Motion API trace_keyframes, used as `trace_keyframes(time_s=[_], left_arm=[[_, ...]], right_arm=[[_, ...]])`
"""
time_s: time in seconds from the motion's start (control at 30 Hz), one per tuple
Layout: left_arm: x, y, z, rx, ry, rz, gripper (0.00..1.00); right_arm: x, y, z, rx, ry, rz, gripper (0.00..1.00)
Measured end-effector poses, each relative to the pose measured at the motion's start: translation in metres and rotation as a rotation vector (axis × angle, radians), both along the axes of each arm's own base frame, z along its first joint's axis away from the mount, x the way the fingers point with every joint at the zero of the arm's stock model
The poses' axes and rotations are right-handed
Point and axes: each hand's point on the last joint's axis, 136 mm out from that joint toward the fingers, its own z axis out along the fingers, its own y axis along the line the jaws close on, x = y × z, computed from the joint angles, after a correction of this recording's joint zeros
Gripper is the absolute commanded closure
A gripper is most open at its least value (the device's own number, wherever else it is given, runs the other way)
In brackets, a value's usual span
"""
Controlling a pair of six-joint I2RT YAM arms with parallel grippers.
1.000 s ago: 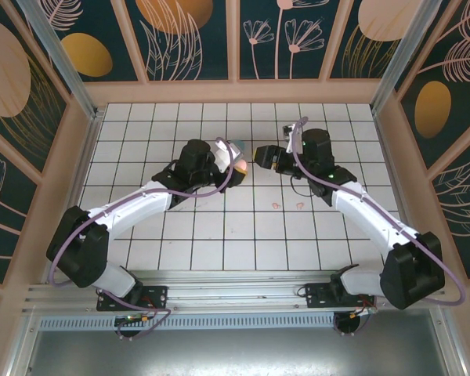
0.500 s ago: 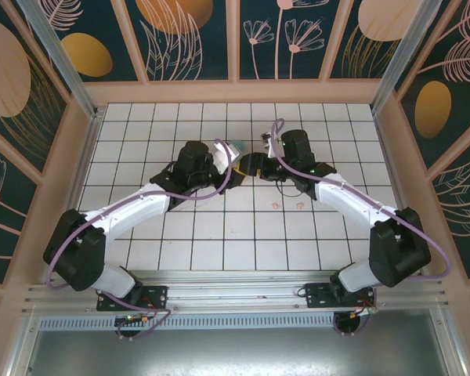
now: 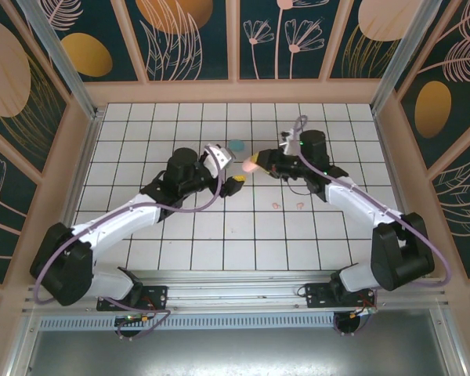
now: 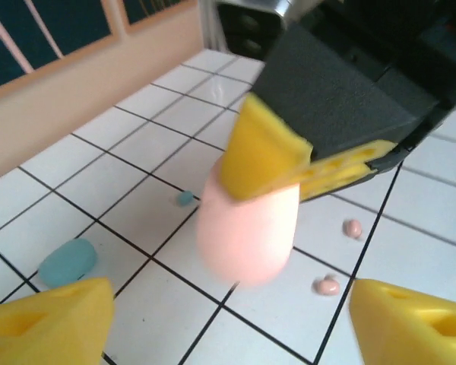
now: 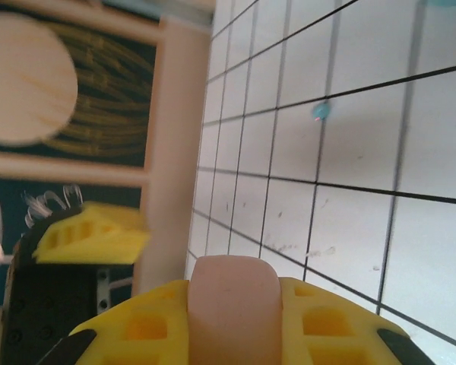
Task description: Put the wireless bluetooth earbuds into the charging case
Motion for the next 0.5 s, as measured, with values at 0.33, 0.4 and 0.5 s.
trace_keyframes(time_s=[0.33, 0.4, 0.5], left_arm=[[-0.010, 0.009, 0.052, -0.183, -0.097, 0.022, 0.08], [-0.015, 0.005, 0.054, -0.229, -0.101, -0.011, 0.08], [-0.021, -0.002, 0.051, -0.280, -0.093, -0.062, 0.08]], right_arm=[[0.006, -0.034, 0.042, 0.204, 0.030, -0.176, 0.86], [0.004, -0.035, 0.053, 0.249, 0.024, -0.186, 0.86], [0.003, -0.035, 0.060, 0.295, 0.040, -0.196, 0.86]])
